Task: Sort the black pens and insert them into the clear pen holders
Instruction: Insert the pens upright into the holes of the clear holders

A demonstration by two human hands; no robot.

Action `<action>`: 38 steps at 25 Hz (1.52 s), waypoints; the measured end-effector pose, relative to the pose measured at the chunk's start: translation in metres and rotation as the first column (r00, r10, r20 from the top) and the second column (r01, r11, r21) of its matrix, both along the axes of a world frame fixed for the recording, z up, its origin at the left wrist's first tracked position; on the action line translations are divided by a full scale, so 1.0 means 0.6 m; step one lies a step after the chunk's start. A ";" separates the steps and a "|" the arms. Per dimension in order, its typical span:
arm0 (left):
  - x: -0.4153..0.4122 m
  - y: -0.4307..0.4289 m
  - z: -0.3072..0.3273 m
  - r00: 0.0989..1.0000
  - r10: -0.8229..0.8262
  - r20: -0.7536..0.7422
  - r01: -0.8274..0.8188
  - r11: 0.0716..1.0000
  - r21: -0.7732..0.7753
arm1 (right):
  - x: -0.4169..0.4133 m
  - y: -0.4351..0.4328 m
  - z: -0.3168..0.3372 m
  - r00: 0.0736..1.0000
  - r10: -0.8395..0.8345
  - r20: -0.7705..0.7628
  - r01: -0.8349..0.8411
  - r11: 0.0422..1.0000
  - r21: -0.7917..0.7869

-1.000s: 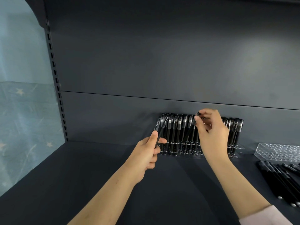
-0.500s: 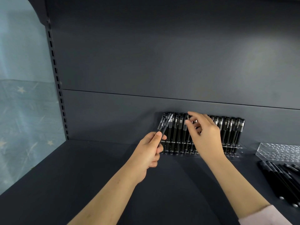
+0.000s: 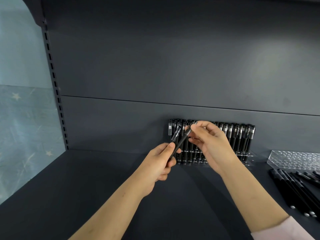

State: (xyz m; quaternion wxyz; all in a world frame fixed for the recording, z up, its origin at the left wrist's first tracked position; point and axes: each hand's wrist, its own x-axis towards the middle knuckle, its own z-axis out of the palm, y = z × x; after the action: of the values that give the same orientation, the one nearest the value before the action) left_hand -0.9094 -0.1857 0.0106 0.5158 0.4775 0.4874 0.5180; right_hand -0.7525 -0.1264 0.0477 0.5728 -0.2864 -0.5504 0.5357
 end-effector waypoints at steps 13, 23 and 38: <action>-0.004 0.014 -0.002 0.991 0.104 0.085 -0.093 0.989 -0.119 | 0.045 0.019 0.002 0.727 -0.678 0.107 0.577 0.688 0.440; -0.001 0.014 -0.004 0.984 0.159 0.080 -0.152 0.985 -0.081 | 0.038 0.042 -0.031 0.609 -0.717 0.340 0.408 0.650 0.640; 0.017 -0.007 -0.007 0.988 0.087 -0.129 -0.073 0.991 0.108 | 0.019 0.003 0.002 0.955 -0.087 0.284 0.044 0.987 0.154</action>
State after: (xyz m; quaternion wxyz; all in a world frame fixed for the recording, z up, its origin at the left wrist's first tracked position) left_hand -0.8992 -0.1897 0.0066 0.4357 0.5170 0.5121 0.5298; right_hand -0.7408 -0.1245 0.0487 0.5231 -0.3371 -0.6561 0.4269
